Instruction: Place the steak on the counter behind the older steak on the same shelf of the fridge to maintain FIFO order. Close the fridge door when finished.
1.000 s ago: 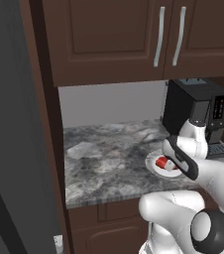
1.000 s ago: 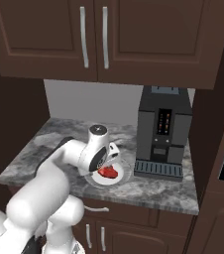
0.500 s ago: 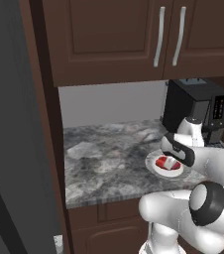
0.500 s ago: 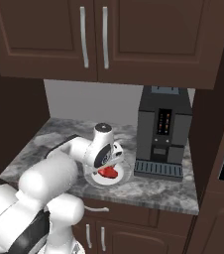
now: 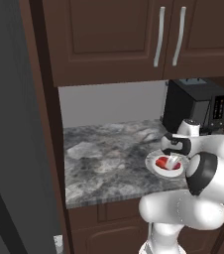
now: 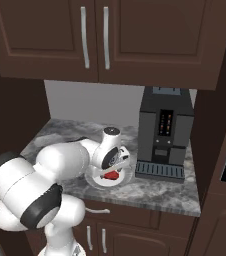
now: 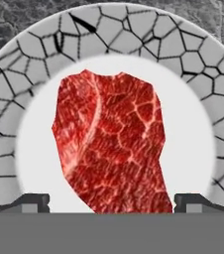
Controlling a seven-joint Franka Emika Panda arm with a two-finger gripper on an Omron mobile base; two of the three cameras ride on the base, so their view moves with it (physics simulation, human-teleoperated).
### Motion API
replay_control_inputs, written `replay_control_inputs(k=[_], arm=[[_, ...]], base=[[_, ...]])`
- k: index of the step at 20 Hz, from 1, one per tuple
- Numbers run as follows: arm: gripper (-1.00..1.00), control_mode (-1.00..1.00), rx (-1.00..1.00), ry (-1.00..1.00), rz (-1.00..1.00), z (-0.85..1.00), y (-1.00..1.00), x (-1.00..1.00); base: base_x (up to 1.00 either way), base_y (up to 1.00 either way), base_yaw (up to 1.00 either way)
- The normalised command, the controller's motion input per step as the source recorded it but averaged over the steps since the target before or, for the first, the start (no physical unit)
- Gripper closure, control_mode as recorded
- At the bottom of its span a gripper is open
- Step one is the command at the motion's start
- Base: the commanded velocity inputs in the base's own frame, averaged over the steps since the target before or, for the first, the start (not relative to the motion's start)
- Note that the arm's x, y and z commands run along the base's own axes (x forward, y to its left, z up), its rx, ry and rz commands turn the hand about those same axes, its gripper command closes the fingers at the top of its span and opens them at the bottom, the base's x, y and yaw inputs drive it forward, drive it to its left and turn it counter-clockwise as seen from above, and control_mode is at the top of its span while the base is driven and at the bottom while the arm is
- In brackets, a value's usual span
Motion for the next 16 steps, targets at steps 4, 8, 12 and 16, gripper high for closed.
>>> replay_control_inputs(k=[4,8,12,16], arm=[[-1.00,-1.00,0.00,0.02,0.00,-0.22,0.00,0.18],[-1.00,-1.00,0.00,0.00,0.01,-0.23,0.00,0.04],[-1.00,-1.00,0.00,0.00,0.05,-0.30,0.00,0.00],[-1.00,-1.00,0.00,0.00,0.08,-0.33,0.00,0.00]], base=[[0.00,0.00,0.00],[0.00,0.00,0.00],[0.00,0.00,0.00],[0.00,0.00,0.00]])
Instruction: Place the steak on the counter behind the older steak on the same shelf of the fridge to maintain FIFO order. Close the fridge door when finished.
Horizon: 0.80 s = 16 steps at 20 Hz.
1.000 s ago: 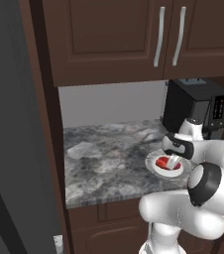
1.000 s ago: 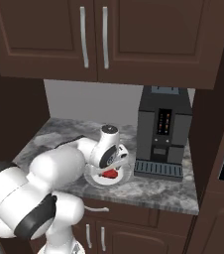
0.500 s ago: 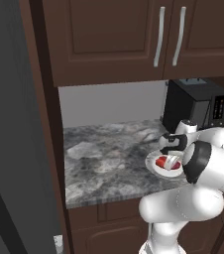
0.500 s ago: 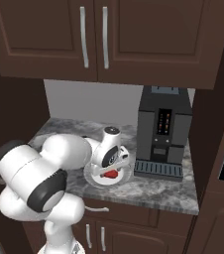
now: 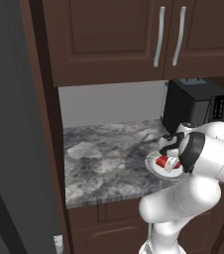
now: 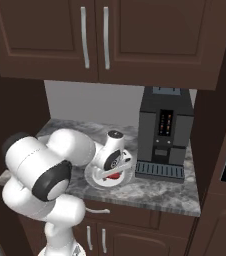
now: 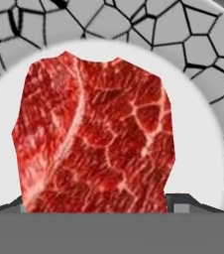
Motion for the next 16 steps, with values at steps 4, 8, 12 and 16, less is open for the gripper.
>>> replay_control_inputs(k=[4,8,12,16], arm=[[1.00,-1.00,-0.01,0.00,0.08,-0.51,0.03,-0.05],[1.00,-1.00,-0.05,0.08,0.01,-0.35,0.24,-0.07],[1.00,-1.00,0.01,-0.11,0.00,0.14,0.20,-0.55],[1.00,-1.00,0.01,-0.20,0.00,0.89,0.10,-0.78]], base=[[0.00,0.00,0.00],[0.00,0.00,0.00],[0.00,0.00,0.00],[0.00,0.00,0.00]])
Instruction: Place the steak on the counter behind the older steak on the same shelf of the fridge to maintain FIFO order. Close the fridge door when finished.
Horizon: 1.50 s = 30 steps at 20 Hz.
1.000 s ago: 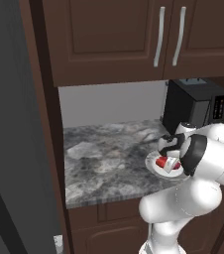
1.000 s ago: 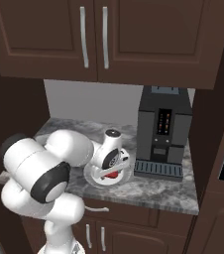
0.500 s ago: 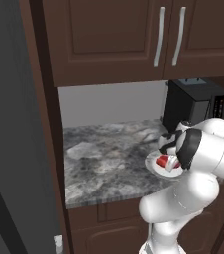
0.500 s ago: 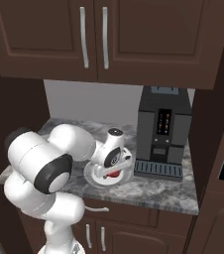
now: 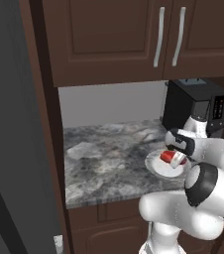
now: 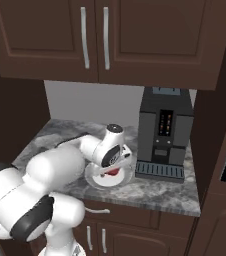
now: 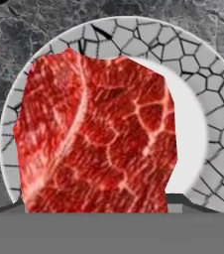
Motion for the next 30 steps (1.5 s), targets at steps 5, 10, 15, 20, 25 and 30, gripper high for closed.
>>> replay_control_inputs(k=[5,10,15,20,25,30], arm=[[1.00,-1.00,0.05,-0.03,0.00,1.00,0.15,-0.64],[1.00,-1.00,0.08,0.01,0.00,1.00,0.39,-0.69],[1.00,-1.00,0.06,0.00,0.00,0.85,0.50,-0.74],[1.00,-1.00,0.02,0.00,-0.01,0.60,0.54,-0.69],[1.00,-1.00,0.00,0.00,-0.02,0.45,0.43,-0.51],[1.00,-1.00,0.00,-0.05,-0.12,0.11,-0.02,-0.58]], base=[[0.00,0.00,0.00],[0.00,0.00,0.00],[0.00,0.00,0.00],[0.00,0.00,0.00],[0.00,0.00,0.00],[0.00,0.00,0.00]])
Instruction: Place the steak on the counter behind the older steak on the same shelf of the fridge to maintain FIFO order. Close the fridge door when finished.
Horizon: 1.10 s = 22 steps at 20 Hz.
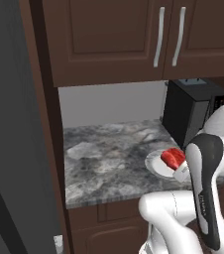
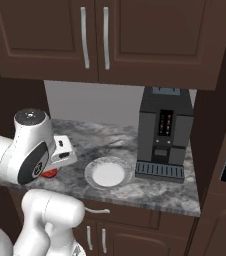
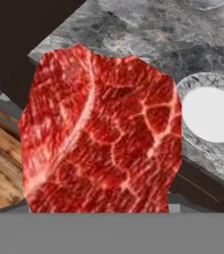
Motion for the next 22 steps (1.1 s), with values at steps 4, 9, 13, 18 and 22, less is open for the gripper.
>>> replay_control_inputs(k=[4,9,13,18,22], arm=[[1.00,-1.00,0.00,-0.06,-0.13,0.09,-0.06,-0.38],[1.00,-1.00,0.00,-0.01,0.00,0.00,0.00,-0.08],[1.00,1.00,0.00,-0.05,-0.03,0.00,0.00,-0.58],[1.00,1.00,0.00,0.00,0.00,0.00,0.00,0.00],[1.00,1.00,0.00,0.00,0.00,0.00,0.00,0.00]], base=[[0.00,0.00,0.00],[0.00,0.00,0.00],[-0.25,0.00,-0.01],[-1.00,-0.02,0.00],[-1.00,0.00,0.00]])
